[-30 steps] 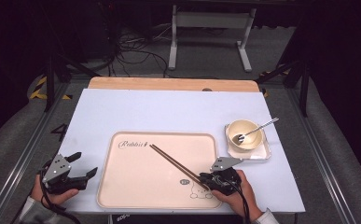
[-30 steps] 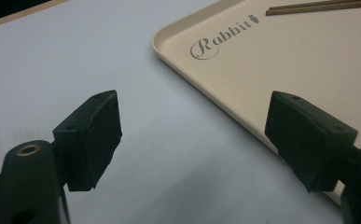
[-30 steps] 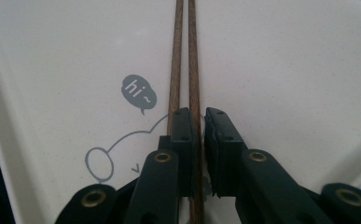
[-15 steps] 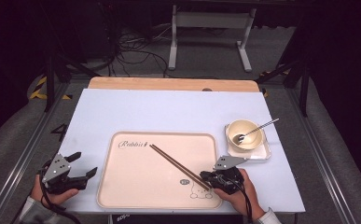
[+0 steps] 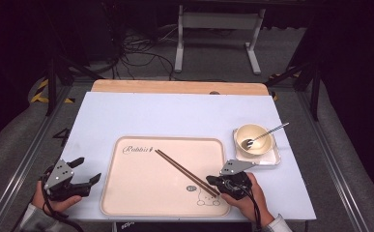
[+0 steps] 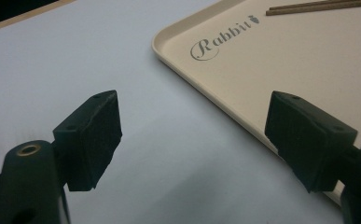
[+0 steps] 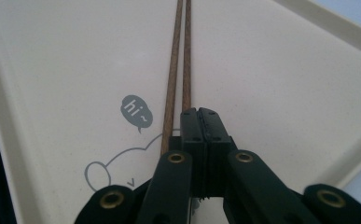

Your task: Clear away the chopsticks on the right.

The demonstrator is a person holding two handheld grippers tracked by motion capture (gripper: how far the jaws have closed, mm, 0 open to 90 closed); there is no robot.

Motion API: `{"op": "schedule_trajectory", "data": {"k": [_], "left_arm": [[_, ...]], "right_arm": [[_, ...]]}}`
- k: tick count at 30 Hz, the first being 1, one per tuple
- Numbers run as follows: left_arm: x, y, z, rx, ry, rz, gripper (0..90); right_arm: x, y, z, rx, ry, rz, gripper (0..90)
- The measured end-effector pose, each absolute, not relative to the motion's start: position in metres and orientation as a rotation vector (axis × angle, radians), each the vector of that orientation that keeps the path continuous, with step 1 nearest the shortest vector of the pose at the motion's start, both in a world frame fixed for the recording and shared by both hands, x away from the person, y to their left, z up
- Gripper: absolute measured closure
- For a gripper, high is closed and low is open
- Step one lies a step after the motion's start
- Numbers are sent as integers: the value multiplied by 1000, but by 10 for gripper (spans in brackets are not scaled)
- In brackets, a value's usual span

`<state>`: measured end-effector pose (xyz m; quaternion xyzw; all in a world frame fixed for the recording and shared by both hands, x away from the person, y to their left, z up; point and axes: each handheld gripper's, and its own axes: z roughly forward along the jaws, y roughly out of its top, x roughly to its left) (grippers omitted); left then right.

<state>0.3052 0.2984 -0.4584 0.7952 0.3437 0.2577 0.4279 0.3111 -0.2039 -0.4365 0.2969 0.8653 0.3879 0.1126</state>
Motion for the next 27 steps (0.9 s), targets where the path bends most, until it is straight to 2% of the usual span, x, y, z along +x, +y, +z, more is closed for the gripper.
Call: {"op": "schedule_trajectory", "data": {"k": [19, 27], "left_arm": [[306, 299, -459, 1981, 859, 644, 198], [305, 298, -458, 1972, 856, 661, 193]], "right_arm": [[328, -193, -423, 809, 2522, 1183, 900], [339, -179, -407, 744, 2513, 1223, 900]]}}
